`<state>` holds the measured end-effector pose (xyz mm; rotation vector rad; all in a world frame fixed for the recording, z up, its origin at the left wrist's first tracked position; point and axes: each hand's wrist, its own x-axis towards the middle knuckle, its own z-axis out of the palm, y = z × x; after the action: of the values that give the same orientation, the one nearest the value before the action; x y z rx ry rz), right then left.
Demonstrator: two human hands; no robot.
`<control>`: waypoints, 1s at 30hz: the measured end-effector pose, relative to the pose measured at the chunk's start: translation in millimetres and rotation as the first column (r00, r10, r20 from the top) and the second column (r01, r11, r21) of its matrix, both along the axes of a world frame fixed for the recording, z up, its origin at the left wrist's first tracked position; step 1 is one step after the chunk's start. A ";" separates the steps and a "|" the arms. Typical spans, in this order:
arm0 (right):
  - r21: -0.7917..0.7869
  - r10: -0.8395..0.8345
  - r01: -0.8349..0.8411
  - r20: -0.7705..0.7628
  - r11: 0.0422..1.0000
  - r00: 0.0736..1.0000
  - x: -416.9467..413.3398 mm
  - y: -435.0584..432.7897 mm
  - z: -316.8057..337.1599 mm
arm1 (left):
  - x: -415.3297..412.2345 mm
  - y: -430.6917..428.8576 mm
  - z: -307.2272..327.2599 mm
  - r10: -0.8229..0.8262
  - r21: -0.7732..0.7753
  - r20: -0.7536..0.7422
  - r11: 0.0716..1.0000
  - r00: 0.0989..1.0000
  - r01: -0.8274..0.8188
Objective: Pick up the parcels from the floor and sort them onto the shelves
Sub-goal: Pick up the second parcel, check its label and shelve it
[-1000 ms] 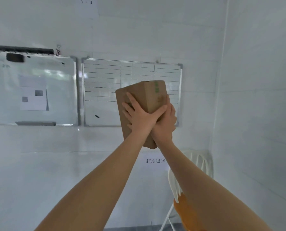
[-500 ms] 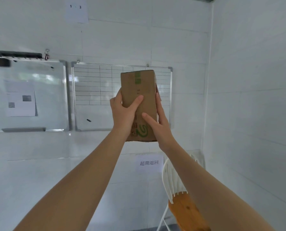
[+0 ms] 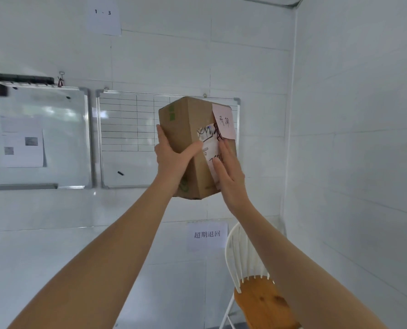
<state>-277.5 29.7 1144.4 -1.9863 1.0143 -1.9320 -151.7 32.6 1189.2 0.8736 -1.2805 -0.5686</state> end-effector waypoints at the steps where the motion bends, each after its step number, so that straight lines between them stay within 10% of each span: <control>1: -0.019 -0.076 0.076 0.000 0.997 0.997 -6.9 -1.1 -1.5 | 5.7 1.5 -1.8 -0.080 -0.003 -0.052 0.997 0.995 0.080; 4: 0.026 -0.112 0.111 0.039 0.994 0.993 -24.2 -5.2 -3.6 | 21.0 -1.5 -10.7 -0.249 -0.043 -0.149 0.969 0.957 0.245; 12: 0.297 0.409 -0.478 0.266 0.826 0.873 -47.6 -16.6 -7.0 | 31.2 -13.5 -33.6 -0.402 -0.009 -0.229 0.912 0.887 0.411; 30: 0.272 0.468 -0.569 0.356 0.776 0.809 -19.2 -15.8 -8.7 | 46.8 -17.9 -39.2 -0.387 0.003 -0.247 0.916 0.888 0.400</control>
<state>-296.6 13.9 1135.7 -1.5244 0.5995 -1.5100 -104.9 14.7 1150.0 0.5640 -1.2263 -1.0065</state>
